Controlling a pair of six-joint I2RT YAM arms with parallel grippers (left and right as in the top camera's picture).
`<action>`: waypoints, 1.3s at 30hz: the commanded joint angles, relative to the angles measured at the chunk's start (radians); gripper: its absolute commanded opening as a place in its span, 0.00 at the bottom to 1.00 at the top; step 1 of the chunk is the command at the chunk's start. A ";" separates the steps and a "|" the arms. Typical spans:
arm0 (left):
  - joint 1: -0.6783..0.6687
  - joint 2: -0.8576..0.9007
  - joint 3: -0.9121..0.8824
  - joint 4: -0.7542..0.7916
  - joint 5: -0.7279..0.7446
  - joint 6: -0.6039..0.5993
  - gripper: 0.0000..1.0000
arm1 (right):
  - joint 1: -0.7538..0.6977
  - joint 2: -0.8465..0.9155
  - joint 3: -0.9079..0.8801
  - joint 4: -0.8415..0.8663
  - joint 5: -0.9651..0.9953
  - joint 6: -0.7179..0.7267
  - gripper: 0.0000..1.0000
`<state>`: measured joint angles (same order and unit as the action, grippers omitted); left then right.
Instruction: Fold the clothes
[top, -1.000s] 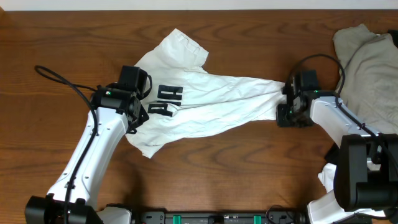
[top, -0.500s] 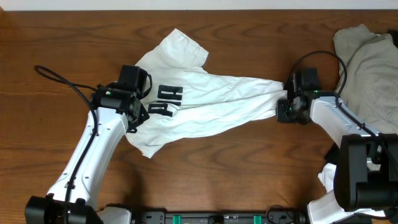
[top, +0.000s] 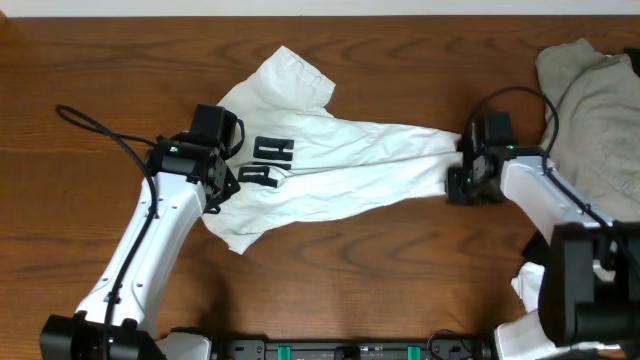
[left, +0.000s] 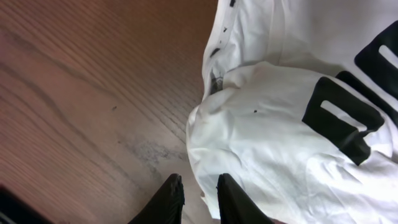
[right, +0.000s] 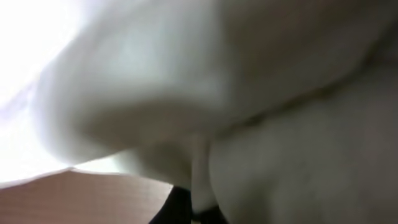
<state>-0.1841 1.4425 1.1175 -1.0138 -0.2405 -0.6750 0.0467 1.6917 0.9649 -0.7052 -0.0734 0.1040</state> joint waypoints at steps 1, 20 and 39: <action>0.003 -0.012 0.003 -0.024 0.000 0.009 0.22 | -0.005 -0.117 0.063 -0.087 -0.006 0.017 0.01; 0.009 -0.012 -0.109 -0.101 0.248 -0.023 0.69 | -0.045 -0.315 0.140 -0.335 0.019 0.007 0.01; 0.111 0.013 -0.248 0.200 0.294 0.034 0.70 | -0.075 -0.304 0.139 -0.344 0.025 -0.007 0.01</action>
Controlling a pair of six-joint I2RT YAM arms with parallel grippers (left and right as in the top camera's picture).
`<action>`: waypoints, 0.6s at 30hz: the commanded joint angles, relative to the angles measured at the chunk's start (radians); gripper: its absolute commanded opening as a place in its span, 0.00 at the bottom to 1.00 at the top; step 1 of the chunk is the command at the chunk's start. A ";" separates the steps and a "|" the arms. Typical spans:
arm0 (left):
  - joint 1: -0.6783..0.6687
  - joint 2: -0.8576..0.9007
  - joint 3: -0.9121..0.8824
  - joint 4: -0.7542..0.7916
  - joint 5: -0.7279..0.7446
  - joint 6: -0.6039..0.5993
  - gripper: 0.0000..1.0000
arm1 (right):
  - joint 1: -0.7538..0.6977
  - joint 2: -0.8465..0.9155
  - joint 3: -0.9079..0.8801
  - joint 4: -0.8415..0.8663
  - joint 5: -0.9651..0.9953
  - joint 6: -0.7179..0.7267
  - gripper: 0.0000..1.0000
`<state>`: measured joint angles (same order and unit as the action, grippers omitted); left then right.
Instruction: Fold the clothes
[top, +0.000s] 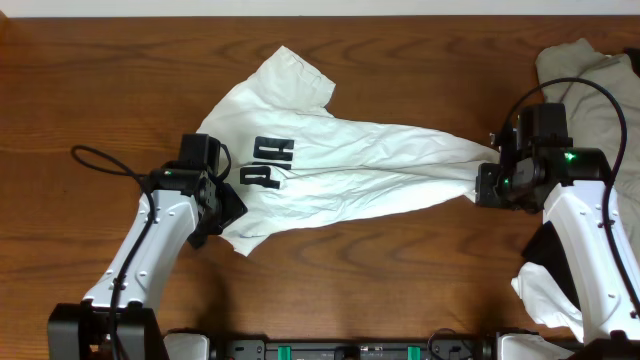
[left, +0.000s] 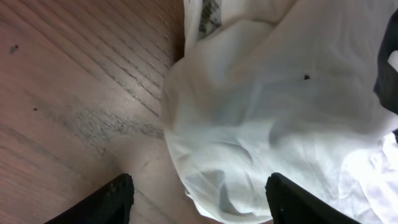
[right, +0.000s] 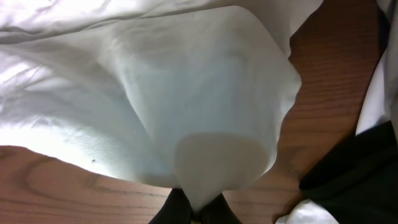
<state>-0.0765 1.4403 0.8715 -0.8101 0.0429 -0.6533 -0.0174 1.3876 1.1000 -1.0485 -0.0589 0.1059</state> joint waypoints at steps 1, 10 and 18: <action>0.003 0.023 -0.004 -0.003 0.011 0.011 0.70 | -0.011 0.000 0.004 0.000 0.010 -0.010 0.01; 0.003 0.117 -0.030 0.049 0.010 -0.032 0.70 | -0.011 0.000 0.004 -0.001 0.011 -0.010 0.01; 0.003 0.166 -0.052 0.143 0.072 0.019 0.31 | -0.011 0.000 0.004 0.000 0.011 -0.010 0.01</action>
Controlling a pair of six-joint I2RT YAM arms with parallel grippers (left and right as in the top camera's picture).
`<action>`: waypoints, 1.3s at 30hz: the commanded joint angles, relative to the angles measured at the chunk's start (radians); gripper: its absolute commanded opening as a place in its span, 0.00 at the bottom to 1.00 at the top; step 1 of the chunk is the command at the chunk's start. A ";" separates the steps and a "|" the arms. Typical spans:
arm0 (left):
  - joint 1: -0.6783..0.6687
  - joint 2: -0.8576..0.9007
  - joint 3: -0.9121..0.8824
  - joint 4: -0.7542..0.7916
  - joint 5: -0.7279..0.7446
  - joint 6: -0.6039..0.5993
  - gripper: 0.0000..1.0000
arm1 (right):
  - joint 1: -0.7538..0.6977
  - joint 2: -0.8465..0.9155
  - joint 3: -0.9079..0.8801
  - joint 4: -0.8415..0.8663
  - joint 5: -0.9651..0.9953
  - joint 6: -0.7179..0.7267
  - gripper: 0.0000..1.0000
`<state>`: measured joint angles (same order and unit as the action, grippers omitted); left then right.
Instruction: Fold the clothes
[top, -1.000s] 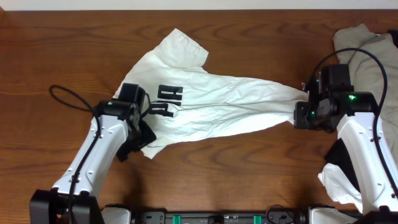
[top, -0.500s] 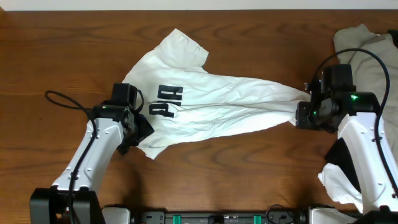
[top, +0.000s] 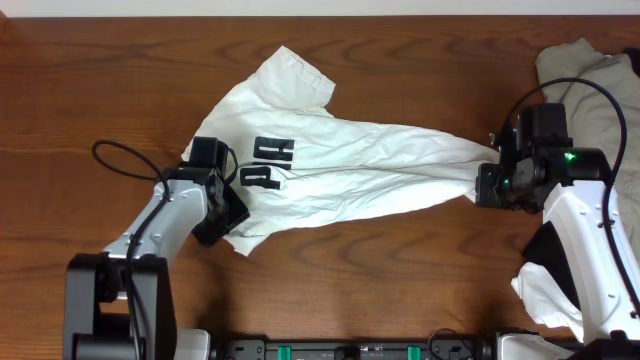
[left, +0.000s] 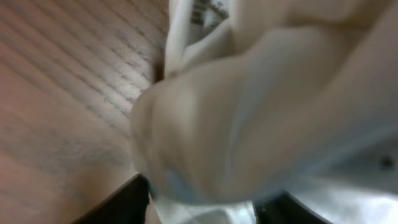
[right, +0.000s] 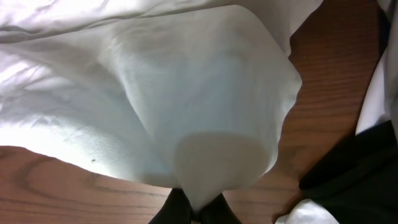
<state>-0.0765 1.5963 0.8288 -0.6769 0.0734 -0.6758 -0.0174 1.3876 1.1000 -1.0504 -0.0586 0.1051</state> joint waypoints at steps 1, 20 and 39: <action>0.003 0.010 -0.009 0.014 0.053 0.056 0.19 | -0.011 0.000 0.004 0.001 0.010 -0.009 0.01; 0.003 -0.542 0.147 -0.200 0.054 0.197 0.06 | -0.071 -0.013 0.006 0.011 0.010 -0.009 0.01; 0.003 -0.789 0.561 -0.230 0.115 0.197 0.06 | -0.163 -0.346 0.295 -0.141 0.002 -0.016 0.01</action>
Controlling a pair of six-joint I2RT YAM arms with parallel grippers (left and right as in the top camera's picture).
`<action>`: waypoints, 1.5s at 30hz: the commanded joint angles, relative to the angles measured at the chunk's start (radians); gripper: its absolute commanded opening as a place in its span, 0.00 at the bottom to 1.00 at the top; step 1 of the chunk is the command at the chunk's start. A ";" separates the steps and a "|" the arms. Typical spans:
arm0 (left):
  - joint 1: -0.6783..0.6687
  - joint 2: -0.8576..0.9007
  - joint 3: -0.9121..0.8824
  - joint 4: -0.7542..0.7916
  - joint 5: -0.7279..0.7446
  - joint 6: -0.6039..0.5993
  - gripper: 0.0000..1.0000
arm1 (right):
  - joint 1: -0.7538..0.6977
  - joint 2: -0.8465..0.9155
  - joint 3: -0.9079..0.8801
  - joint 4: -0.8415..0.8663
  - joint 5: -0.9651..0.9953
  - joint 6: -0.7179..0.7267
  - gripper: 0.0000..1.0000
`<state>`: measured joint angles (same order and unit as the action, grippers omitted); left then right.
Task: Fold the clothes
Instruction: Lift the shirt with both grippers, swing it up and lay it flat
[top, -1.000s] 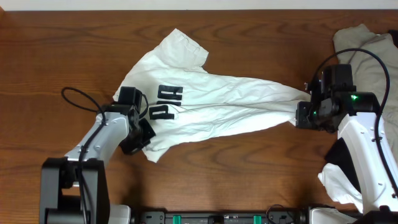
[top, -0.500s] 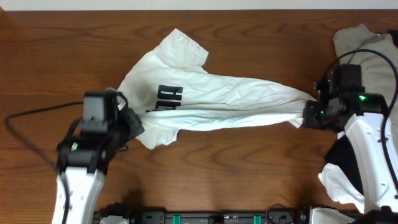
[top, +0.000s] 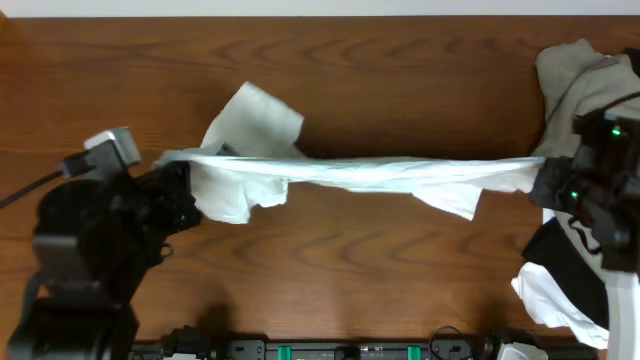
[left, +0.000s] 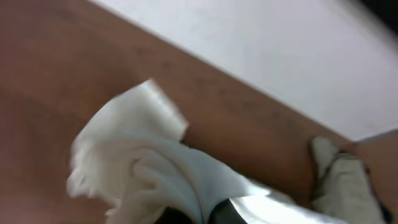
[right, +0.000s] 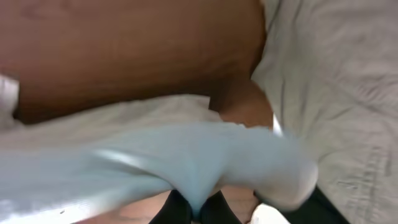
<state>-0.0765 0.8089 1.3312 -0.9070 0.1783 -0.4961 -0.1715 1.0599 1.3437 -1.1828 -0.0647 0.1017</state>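
The white T-shirt (top: 370, 176) hangs stretched in a long band above the table between both arms. My left gripper (top: 168, 165) is shut on its left end, where a sleeve and loose folds (top: 245, 125) droop. My right gripper (top: 545, 172) is shut on its right end. In the left wrist view the cloth (left: 155, 165) runs out from between the dark fingers (left: 231, 210). In the right wrist view the cloth (right: 155, 162) is pinched between the fingers (right: 180, 208).
A beige garment (top: 585, 85) lies heaped at the far right of the wooden table (top: 400, 70), also seen as the grey cloth (right: 336, 81) in the right wrist view. Black and white clothes (top: 555, 275) lie at the near right.
The shirt lay on the table with my left gripper open around its near-left edge. Now both grippers hold it lifted off the table, pulled taut, arms farther apart.
First the shirt lay bunched, my right gripper holding its right end and the left one shut beside the left edge. Then the right end was farther right and the left gripper stood open at the edge. Now the shirt hangs stretched between both.
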 joint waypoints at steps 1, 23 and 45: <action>0.003 -0.001 0.072 0.003 -0.006 0.018 0.06 | -0.009 -0.022 0.066 -0.010 0.009 -0.014 0.01; 0.029 0.751 0.166 0.526 0.060 0.041 0.06 | -0.006 0.583 0.138 0.488 -0.171 0.045 0.01; 0.214 0.883 0.807 -0.369 0.290 0.190 0.06 | -0.025 0.588 0.637 -0.152 -0.002 -0.026 0.01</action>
<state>0.1471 1.6310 2.1979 -1.1645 0.4686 -0.4053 -0.1764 1.6032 2.0464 -1.2705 -0.1677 0.1318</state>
